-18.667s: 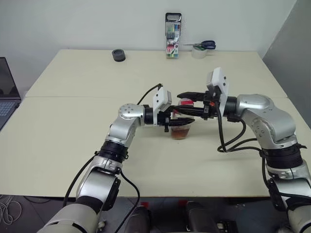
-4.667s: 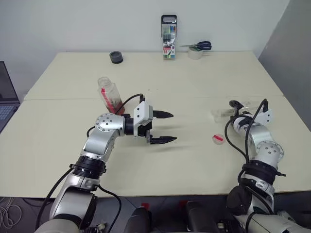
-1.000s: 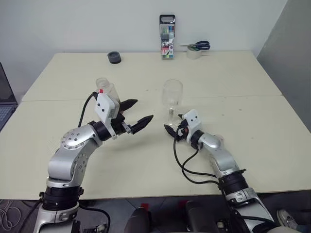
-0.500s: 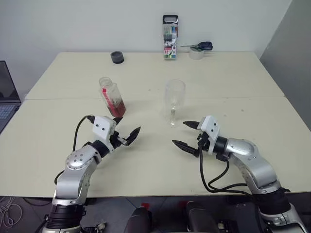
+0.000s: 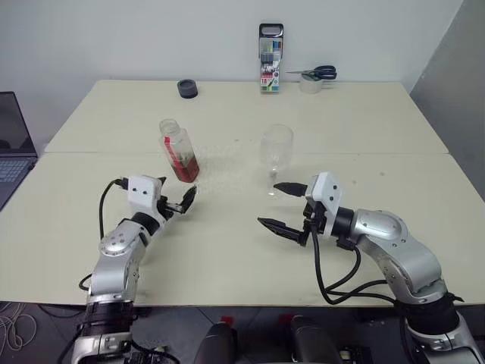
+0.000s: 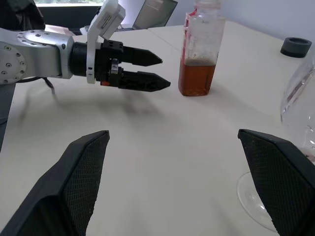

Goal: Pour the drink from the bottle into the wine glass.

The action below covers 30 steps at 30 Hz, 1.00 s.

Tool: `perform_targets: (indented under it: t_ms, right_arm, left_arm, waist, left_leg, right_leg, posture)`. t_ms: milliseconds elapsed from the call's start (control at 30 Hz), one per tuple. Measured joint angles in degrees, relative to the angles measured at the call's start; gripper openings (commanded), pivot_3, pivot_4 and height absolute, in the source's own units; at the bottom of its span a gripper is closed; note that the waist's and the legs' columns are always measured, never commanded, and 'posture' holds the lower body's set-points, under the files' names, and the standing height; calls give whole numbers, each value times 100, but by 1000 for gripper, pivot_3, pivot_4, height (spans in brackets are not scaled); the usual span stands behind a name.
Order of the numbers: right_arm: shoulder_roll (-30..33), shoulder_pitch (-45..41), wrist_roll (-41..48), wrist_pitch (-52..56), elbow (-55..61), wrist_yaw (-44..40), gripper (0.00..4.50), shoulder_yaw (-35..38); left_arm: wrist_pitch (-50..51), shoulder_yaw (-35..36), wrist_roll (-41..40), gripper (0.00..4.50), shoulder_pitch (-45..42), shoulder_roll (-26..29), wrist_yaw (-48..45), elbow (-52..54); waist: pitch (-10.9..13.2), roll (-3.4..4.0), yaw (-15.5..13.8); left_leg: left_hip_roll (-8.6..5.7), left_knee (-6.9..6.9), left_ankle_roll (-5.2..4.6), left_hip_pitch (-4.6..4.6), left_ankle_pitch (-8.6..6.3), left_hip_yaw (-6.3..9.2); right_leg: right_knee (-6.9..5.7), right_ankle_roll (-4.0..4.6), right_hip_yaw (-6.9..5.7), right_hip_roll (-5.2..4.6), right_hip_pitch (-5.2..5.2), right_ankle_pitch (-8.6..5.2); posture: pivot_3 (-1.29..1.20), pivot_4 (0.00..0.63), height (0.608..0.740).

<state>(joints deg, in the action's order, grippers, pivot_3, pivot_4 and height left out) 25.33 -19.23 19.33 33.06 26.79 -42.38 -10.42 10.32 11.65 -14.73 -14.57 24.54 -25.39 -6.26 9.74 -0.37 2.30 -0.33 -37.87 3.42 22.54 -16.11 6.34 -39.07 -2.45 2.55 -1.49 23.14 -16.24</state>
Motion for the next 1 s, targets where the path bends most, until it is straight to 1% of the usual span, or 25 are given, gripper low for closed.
perform_targets:
  t_ms: [333, 600, 800, 1000]
  right_arm:
    - [36, -14, 26, 135, 18, -3, 4476, -39]
    - [48, -58, 37, 188, 114, 1, 4476, -50]
    - [67, -75, 75, 282, 218, 11, 4476, -49]
    - [73, -100, 159, 385, 255, 90, 4476, -42]
  left_arm:
    - [-318, 4, 100, 4500, -641, 217, -187, -1038]
    - [-570, -38, 266, 4500, -1106, 227, -294, -1704]
    - [-728, -230, 404, 4500, -1621, 212, -380, -2141]
    - [-859, -245, 473, 4500, -1837, 196, -400, -2478]
  waist:
    - [0, -1, -5]
    - [0, -1, -6]
    - [0, -1, -14]
    - [0, -1, -10]
  left_leg:
    - [0, -1, 0, 1, 0, 2]
    - [-1, -2, 1, 2, 1, 4]
    - [-2, -4, 1, 4, 1, 4]
    - [-2, -5, 1, 5, 1, 6]
  right_leg:
    - [-1, 0, -3, 0, 0, 0]
    - [-1, 0, -4, 0, 1, 0]
    - [-2, 0, -5, 0, 1, 0]
    - [-2, 0, -6, 0, 2, 0]
  posture:
    - [0, 150, 740]
    - [0, 150, 740]
    - [0, 150, 740]
    - [0, 150, 740]
